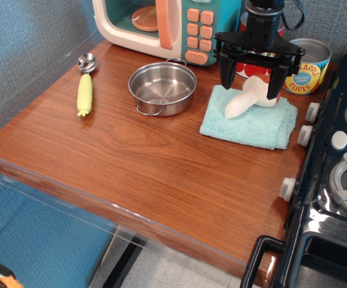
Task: Place the mushroom on the blue towel
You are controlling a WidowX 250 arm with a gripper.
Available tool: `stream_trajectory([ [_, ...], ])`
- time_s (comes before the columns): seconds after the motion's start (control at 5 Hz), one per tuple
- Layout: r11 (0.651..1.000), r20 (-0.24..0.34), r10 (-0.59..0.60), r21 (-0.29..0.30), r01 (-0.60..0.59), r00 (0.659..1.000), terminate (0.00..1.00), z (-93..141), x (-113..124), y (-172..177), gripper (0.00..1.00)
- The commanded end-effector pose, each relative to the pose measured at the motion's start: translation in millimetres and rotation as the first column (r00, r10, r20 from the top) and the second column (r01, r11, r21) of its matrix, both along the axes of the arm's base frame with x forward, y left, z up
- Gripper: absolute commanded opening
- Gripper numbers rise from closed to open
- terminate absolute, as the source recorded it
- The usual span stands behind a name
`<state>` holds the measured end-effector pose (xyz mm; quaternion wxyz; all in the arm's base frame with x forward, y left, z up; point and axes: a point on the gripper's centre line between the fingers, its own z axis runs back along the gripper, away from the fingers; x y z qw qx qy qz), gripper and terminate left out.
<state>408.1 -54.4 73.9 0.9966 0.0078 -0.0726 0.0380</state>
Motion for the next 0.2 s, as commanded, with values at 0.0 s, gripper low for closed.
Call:
stream_trajectory([
  [0.0,1.0,0.081,-0.007,-0.012,0.008,0.997,1.0,38.2,8.9,-0.3,1.0],
])
